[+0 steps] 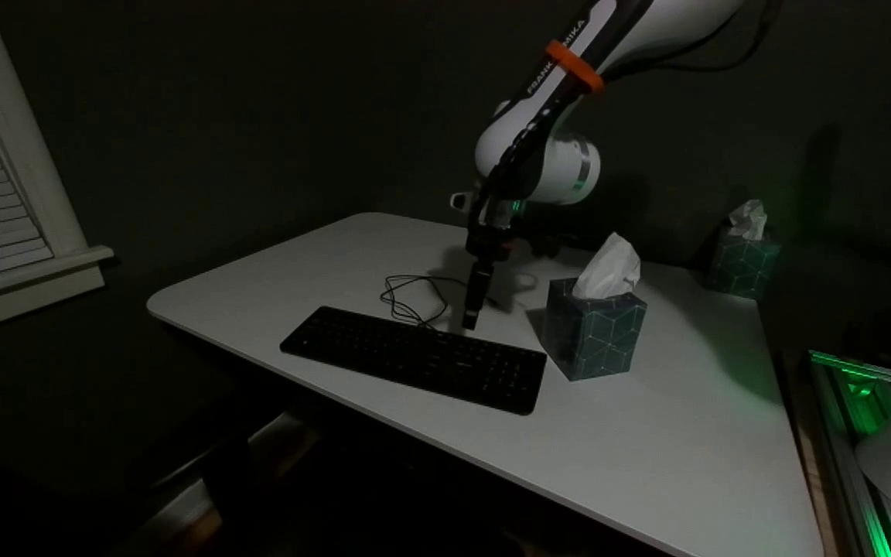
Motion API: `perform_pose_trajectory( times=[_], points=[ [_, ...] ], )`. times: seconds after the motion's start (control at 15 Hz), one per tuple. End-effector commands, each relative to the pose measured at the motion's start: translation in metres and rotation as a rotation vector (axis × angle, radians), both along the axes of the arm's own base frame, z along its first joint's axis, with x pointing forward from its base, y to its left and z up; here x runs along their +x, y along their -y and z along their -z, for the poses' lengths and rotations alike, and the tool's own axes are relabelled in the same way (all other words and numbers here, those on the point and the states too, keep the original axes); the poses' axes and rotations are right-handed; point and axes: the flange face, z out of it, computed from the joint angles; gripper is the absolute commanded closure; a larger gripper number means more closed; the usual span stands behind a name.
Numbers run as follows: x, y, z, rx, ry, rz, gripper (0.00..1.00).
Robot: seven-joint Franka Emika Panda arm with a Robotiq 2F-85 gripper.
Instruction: Move the keyboard to the right
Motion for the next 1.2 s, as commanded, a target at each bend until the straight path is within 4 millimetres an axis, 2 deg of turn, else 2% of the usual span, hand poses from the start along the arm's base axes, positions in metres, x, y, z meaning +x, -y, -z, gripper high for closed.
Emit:
perform_pose_trajectory(
  times=[0.0,0.47,0.87,1.13],
  points=[
    [0.008,0.01,0.026,0.033,-0.028,0.038,0.0],
    [0.016,0.018,0.053,0.125,-0.076,0.109,0.0],
    [0.014,0.006,0.068,0.181,-0.123,0.122,0.0],
    [0.013,0.005,0.07,0.198,-0.137,0.138,0.0]
  ],
)
